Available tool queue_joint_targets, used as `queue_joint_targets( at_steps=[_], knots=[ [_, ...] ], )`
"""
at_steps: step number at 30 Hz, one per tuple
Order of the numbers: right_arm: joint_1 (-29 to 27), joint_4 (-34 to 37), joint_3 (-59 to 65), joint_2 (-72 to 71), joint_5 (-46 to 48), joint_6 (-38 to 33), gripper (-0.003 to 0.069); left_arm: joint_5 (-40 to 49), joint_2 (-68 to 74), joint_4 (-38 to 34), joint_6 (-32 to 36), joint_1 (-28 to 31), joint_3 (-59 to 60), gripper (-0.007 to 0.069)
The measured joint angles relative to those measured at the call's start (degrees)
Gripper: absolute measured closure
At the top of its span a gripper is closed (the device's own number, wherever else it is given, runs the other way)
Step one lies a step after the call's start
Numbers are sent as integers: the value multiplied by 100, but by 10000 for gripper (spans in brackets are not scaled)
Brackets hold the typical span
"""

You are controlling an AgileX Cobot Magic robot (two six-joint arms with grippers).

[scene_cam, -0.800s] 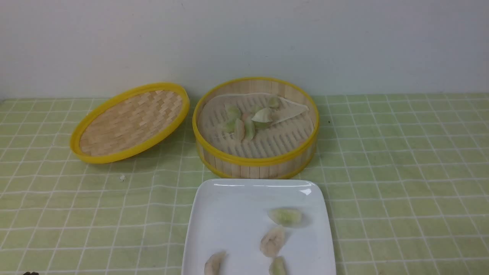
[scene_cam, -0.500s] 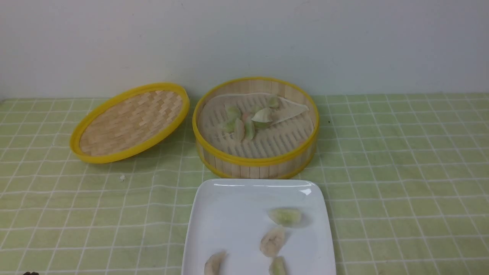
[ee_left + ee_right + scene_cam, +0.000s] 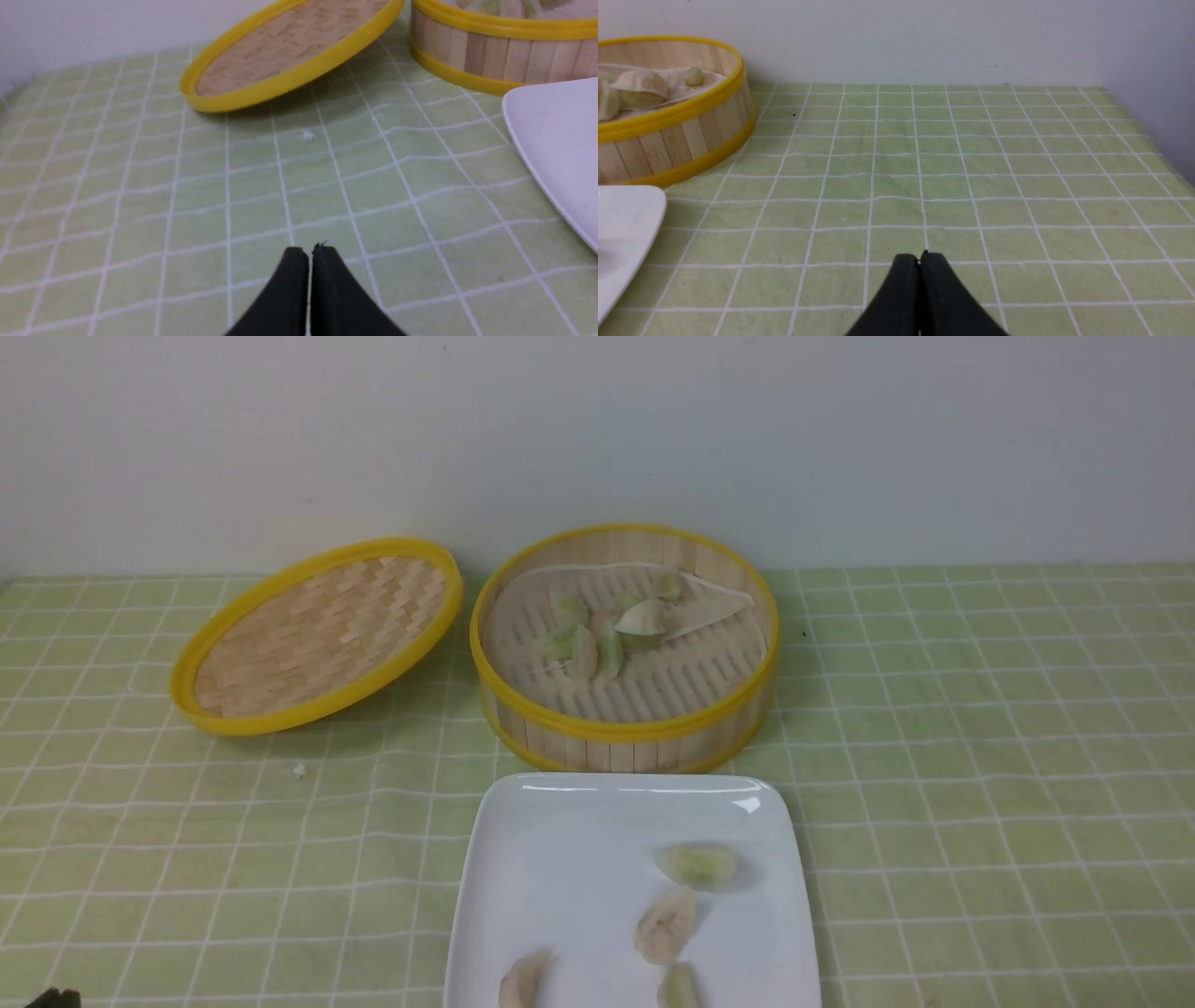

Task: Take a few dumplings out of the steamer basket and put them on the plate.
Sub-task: Use the left arm to grab a dumpling from the steamer

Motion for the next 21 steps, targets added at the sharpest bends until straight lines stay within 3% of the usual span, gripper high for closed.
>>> queue_joint_targets(
  at_steps=[9, 12, 17, 21],
  knots=[
    [0, -1, 4, 0, -5, 6, 673, -2472, 0, -1715, -1322, 0, 0, 631],
    [0, 105, 28, 0, -192, 49, 673, -3004, 0, -1963, -1491, 0, 0, 631],
    [0, 1460, 56, 0, -1382, 922, 673, -4336, 0, -2070, -1480, 0, 0, 631],
    [0, 2760, 56, 0, -2122, 1641, 673, -5034, 0, -2104, -925, 0, -6, 631]
  ],
)
